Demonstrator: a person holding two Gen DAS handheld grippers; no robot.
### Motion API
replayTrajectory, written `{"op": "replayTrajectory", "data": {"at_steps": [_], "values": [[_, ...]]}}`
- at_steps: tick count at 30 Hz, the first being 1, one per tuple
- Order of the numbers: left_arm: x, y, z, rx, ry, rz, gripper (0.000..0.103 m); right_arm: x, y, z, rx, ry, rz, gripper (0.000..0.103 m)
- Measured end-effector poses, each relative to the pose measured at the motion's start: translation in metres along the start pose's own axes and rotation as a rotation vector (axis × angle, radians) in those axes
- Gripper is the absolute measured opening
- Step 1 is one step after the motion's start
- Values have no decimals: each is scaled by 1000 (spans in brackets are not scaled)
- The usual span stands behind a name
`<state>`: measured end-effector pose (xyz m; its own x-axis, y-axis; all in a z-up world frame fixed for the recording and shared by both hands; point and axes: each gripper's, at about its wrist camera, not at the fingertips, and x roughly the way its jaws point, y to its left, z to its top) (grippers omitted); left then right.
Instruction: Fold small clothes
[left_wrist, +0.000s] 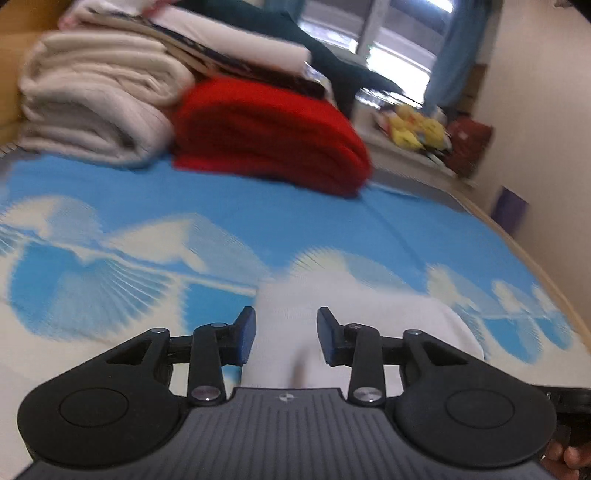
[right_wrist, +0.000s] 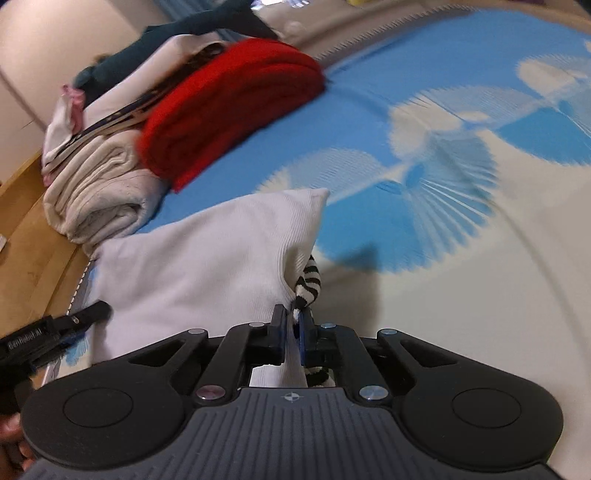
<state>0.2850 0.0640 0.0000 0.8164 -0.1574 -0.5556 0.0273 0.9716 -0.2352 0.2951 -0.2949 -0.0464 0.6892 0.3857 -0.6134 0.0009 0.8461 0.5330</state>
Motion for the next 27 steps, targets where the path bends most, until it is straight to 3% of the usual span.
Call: {"op": "replayTrajectory", "data": {"at_steps": [2, 4, 7, 8, 10, 12, 16, 18, 20, 21, 23, 24, 27], "values": [[-3, 10, 0, -40, 62, -48, 41, 15, 10, 1, -29, 4, -10, 6], [-3, 5, -10, 10, 147, -108, 41, 28, 20, 2, -62, 8, -39, 6], [11, -1, -31, 124, 274, -85, 42, 45, 16, 2, -38, 46, -120, 6], [23, -1, -43, 149, 359, -72, 44, 50, 13, 0, -30, 70, -144, 6], [32, 5, -62, 169, 428, 8, 67, 51, 13, -3, -40, 88, -189, 7], [24, 5, -57, 162, 416, 42, 68, 45, 15, -4, -24, 80, -187, 11], [-5, -6, -45, 173, 334, -66, 67, 21, 26, -5, -59, 35, -219, 22], [-1, -10, -56, 199, 389, -68, 67, 7, 31, -6, -67, 15, -167, 22], [12, -8, -78, 239, 504, 14, 79, -4, 36, -9, -106, -2, -131, 25], [13, -7, -85, 233, 525, 57, 86, -6, 38, -13, -131, 8, -121, 26], [0, -11, -82, 231, 487, 68, 86, -1, 35, -23, -145, 80, -131, 34], [-10, -16, -79, 248, 460, 72, 86, 7, 30, -31, -148, 156, -158, 34], [-49, -28, -66, 275, 353, 110, 92, 6, 26, -50, -232, 228, -318, 34]]}}
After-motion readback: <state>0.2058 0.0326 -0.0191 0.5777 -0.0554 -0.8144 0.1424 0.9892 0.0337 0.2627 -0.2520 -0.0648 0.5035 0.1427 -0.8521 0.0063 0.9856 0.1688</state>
